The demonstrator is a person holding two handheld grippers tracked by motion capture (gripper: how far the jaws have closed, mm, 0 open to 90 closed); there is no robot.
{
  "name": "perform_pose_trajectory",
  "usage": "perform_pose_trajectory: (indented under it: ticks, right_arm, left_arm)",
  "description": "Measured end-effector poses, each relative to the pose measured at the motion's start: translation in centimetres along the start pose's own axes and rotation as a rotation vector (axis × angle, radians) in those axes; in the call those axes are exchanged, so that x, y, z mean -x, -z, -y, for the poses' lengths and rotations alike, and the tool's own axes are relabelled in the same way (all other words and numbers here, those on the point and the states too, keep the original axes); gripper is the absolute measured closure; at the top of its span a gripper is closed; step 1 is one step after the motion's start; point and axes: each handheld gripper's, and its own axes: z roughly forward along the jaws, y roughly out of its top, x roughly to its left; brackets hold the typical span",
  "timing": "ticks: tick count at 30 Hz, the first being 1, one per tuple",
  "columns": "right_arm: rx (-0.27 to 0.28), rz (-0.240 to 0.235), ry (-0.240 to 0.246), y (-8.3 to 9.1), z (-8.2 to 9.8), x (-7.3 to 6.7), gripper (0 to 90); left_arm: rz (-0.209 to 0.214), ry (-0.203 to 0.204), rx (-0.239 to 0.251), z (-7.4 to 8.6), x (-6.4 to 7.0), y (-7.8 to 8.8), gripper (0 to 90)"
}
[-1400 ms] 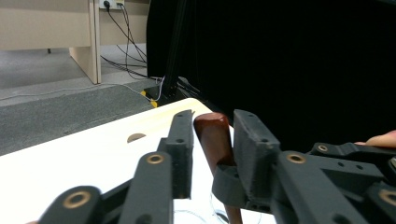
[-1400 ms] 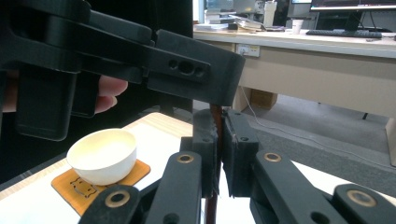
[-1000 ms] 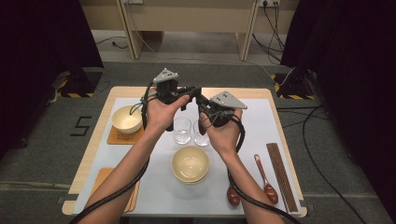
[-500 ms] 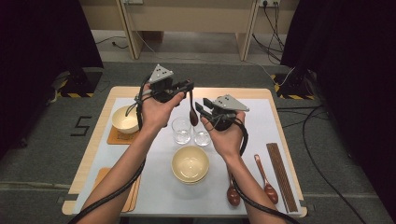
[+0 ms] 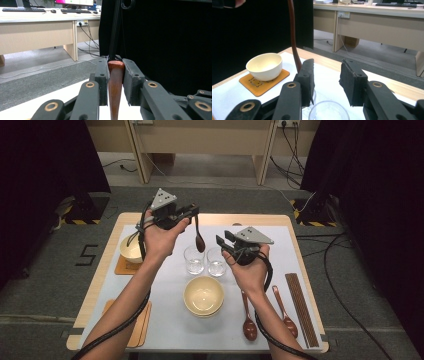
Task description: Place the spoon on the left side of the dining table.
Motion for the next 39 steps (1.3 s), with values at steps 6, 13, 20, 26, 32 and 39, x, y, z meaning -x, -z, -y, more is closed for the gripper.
perform_pose_trajectory:
  ticks: [6, 13, 20, 26, 32, 39]
  right_arm:
    - [-0.011, 0.005, -0.004, 0.2, 0.6, 0.3, 64.2]
    - [-0.020, 0.015, -0.006, 0.7, 1.2, 0.7, 64.4]
    - [-0.023, 0.032, -0.004, 1.3, 1.6, 1.1, 64.4]
    - [-0.024, 0.043, -0.013, 1.7, 2.1, 1.6, 64.2]
    - [-0.025, 0.056, -0.019, 2.3, 2.5, 2.2, 63.9]
    - [-0.027, 0.075, -0.028, 2.8, 3.1, 2.7, 63.8]
  left_arm:
    - [-0.016, -0.007, 0.000, 0.1, -0.7, 0.5, 74.4]
    - [-0.037, -0.008, 0.004, 0.1, -1.5, 1.3, 74.5]
    - [-0.060, -0.012, 0.010, 0.1, -2.2, 1.9, 74.4]
    - [-0.076, -0.012, 0.013, 0.1, -2.8, 2.4, 74.5]
    - [-0.092, -0.015, 0.016, 0.1, -3.3, 2.8, 74.4]
    - [-0.110, -0.016, 0.018, 0.1, -3.9, 3.1, 74.5]
